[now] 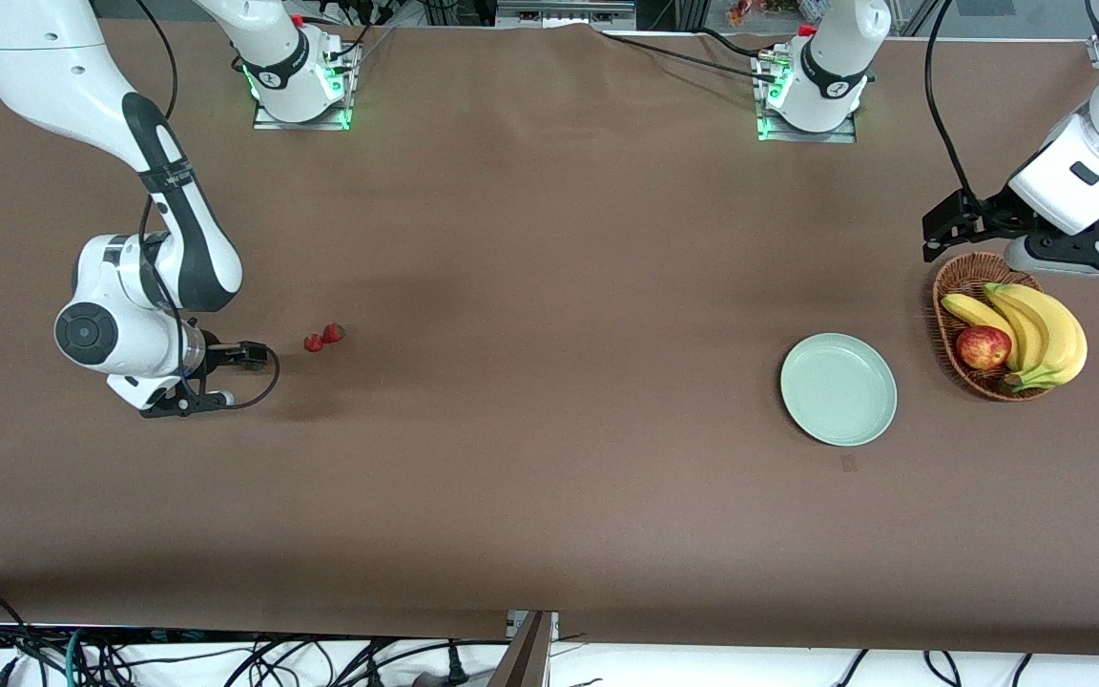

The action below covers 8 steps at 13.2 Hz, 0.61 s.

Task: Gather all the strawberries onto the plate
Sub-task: 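Reach the right gripper to the strawberries and grasp one strawberry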

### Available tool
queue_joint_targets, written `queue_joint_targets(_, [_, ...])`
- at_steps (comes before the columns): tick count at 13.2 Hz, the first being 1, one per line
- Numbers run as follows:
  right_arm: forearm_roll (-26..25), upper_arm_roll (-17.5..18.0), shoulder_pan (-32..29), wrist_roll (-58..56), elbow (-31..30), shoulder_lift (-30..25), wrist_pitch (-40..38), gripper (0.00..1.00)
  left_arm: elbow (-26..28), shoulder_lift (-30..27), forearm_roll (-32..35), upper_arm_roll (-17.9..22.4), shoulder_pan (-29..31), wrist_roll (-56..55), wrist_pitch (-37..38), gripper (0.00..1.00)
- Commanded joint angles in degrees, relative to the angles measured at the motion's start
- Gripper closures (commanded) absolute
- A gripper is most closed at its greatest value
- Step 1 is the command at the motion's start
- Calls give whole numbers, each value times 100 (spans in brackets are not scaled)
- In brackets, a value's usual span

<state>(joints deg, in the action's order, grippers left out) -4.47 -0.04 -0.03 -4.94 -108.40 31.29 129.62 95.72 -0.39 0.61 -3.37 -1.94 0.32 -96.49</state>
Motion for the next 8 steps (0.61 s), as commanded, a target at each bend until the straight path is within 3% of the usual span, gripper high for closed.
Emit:
queue_joint_targets(1, [-27,48,-50,-59,-295,-17,405,0,-177,65,-52,-14,-8,-32,130,0])
queue_joint_targets(3, [-27,48,-50,-59,-322,-9,415,3,-168,65,-52,-14,-8,-32,130,0])
queue_joint_targets(8, [-27,56,-50,-68,-339,27,406,66,-168,56,-60,-23,-8,-24,130,0])
